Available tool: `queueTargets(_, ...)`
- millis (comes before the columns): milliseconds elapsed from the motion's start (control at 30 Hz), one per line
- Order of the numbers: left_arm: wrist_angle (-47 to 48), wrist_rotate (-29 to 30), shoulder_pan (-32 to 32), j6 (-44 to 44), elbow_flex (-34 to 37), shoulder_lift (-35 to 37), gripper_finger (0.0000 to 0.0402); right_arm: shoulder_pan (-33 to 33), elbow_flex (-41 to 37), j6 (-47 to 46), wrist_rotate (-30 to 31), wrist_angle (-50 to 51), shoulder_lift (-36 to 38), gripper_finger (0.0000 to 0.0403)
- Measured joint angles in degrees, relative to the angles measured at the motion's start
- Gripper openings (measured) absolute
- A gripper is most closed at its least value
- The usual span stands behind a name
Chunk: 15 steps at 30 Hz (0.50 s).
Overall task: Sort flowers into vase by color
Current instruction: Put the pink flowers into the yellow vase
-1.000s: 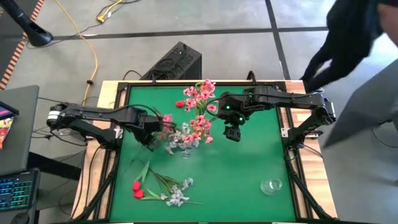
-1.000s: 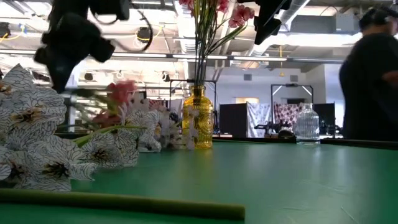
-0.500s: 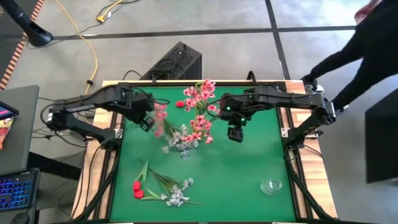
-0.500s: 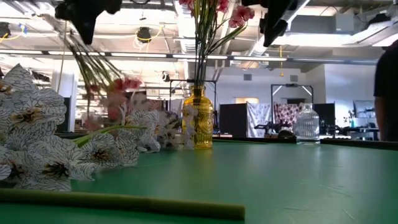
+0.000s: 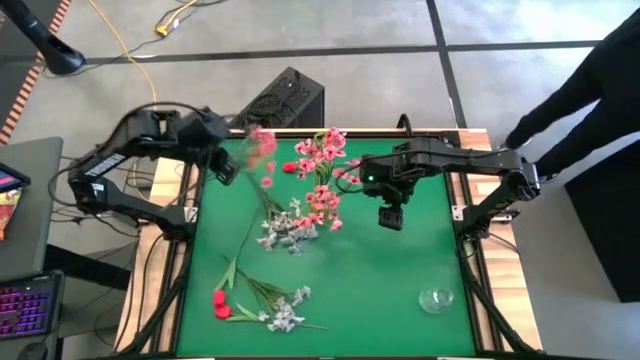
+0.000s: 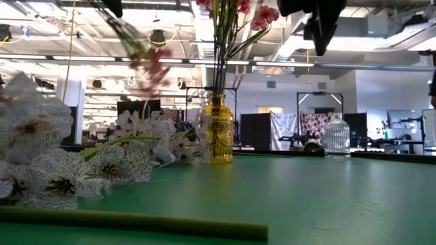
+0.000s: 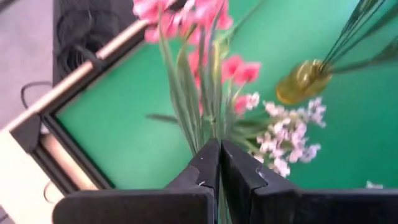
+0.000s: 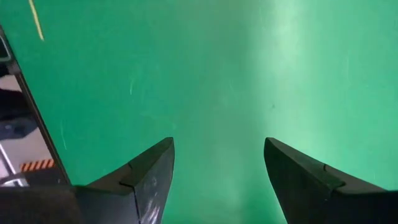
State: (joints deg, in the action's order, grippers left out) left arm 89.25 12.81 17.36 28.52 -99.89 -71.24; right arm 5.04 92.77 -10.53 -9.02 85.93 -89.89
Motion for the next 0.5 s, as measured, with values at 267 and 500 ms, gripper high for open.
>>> queueTargets(267,-4.5,4.9,2.4,-3.5,-5.9,0.0,0.0000,0.0,0.0,-0.2,0.0,3.9,0.0,0.0276)
queueTargets(500,-10.6,5.8,2.4,-7.6,-6.2,0.0,0.0000,0.0,0.0,-0.1,0.4,4.2,2.1,0.0276)
